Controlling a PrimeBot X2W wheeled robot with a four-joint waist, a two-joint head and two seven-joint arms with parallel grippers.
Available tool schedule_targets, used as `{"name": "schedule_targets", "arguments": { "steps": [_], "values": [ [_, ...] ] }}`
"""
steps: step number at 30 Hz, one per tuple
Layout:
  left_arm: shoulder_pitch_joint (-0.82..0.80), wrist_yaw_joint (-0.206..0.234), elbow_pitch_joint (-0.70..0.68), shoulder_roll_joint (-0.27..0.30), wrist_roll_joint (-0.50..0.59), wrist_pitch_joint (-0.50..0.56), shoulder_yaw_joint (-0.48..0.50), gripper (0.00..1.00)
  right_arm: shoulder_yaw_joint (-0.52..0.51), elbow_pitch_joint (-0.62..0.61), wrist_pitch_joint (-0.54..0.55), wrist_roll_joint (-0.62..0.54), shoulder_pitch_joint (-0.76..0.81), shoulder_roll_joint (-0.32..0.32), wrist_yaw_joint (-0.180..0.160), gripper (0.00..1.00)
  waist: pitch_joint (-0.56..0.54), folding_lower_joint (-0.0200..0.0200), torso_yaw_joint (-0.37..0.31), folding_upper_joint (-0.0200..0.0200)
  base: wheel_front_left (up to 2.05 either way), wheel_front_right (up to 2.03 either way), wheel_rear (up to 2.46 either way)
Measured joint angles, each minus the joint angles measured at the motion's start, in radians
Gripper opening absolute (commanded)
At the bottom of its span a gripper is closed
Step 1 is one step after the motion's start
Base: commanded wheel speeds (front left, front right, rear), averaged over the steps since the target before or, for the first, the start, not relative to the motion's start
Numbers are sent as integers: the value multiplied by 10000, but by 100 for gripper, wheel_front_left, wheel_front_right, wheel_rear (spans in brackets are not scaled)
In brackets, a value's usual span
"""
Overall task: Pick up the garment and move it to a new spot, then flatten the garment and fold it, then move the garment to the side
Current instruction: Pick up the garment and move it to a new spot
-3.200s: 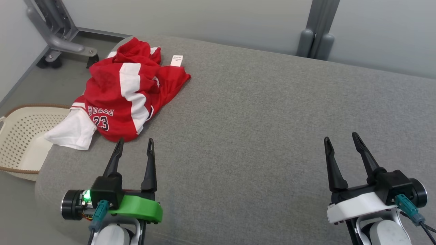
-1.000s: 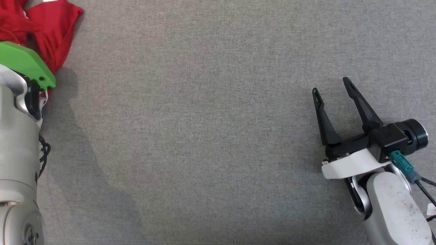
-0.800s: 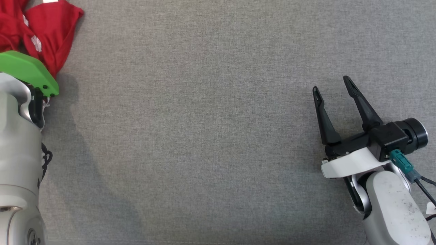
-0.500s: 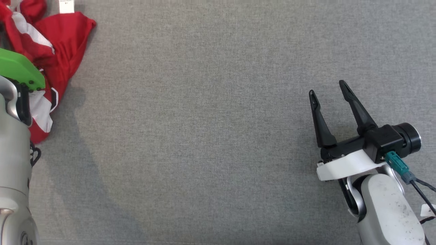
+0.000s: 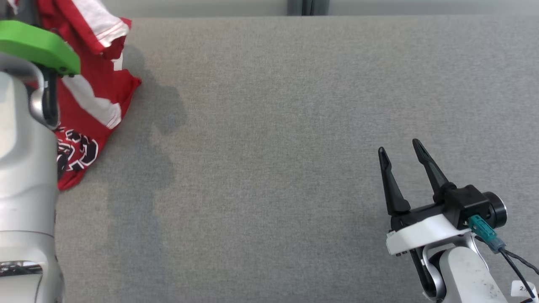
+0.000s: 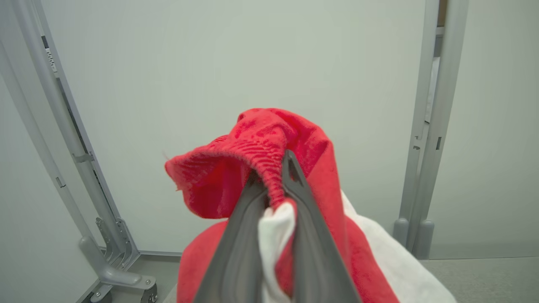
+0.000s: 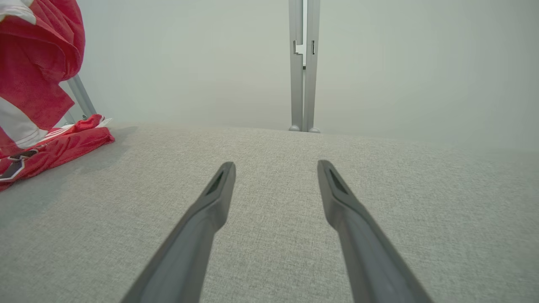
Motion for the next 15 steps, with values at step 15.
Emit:
{"name": "schedule_targets", "arguments": {
  "steps": [15],
  "values": [
    [965,-12,-2851,-968,-2280,1089,-2721,0,2,-174,0,709,453,15,0,100,-1105,0,-2009,0,0,0,0]
  ]
}}
